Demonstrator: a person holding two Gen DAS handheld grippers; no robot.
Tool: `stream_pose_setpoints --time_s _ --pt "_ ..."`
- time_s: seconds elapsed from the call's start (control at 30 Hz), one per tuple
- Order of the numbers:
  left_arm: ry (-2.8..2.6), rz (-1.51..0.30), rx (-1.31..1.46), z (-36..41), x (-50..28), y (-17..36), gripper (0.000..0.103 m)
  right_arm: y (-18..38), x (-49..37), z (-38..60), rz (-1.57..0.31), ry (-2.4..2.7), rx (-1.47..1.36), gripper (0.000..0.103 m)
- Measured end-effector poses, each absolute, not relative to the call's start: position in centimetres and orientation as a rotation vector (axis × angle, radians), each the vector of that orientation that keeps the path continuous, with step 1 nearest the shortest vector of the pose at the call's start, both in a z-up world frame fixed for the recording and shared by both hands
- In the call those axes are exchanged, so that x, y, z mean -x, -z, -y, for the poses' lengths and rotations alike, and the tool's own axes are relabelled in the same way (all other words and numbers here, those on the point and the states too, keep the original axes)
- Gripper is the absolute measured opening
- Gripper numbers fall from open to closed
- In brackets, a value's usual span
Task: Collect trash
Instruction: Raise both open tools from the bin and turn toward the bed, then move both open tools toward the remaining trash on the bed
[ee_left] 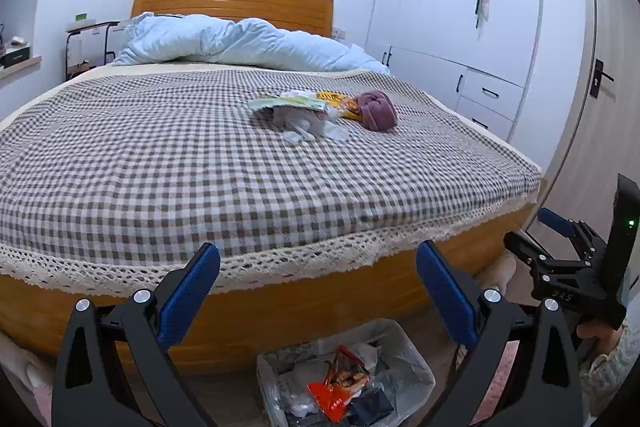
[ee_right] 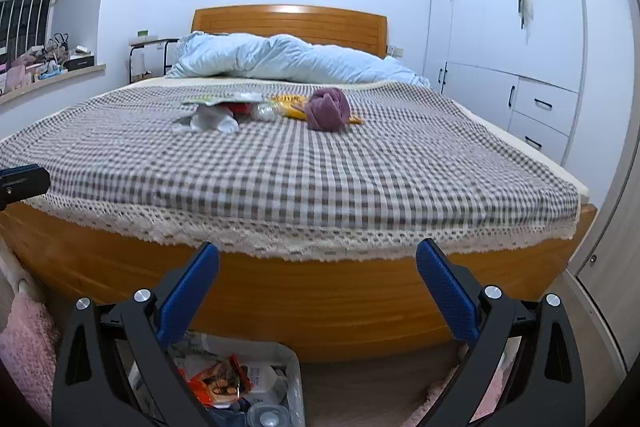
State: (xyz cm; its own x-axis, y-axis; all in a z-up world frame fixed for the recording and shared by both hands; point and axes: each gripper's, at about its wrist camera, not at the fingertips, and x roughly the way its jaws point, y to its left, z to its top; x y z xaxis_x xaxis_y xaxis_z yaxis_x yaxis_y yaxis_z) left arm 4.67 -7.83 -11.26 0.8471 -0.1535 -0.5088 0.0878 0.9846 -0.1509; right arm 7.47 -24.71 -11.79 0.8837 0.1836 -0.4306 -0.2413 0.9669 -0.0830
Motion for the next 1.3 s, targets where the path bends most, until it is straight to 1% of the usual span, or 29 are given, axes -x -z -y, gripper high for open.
stream_pose_setpoints --time_s 0.27,0.47,0.87,1.03,1.3 --pt "0.109 -0.532 0.114 7.5 -5.3 10.6 0.095 11.5 -8.3 24.3 -0.427 -0.229 0.136 0.095" --pt "0.114 -0.513 0.131 7.2 -6.7 9.8 0.095 10.0 -9.8 23.1 -0.380 -0.275 0.121 0.095" --pt "0.120 -0.498 0.156 4.9 -9.8 9.3 0.095 8.7 -14.7 16.1 -0.369 -0.394 0.147 0.095" --pt "0.099 -0.483 0.159 2.9 -11.9 8.8 0.095 8.0 -17.3 13.0 -0.399 -0.375 0.109 0.095" --pt "0.046 -0.467 0.163 -0.1 -15.4 8.4 0.095 9.6 -24.5 8.3 -0.568 -0.280 0.098 0.095"
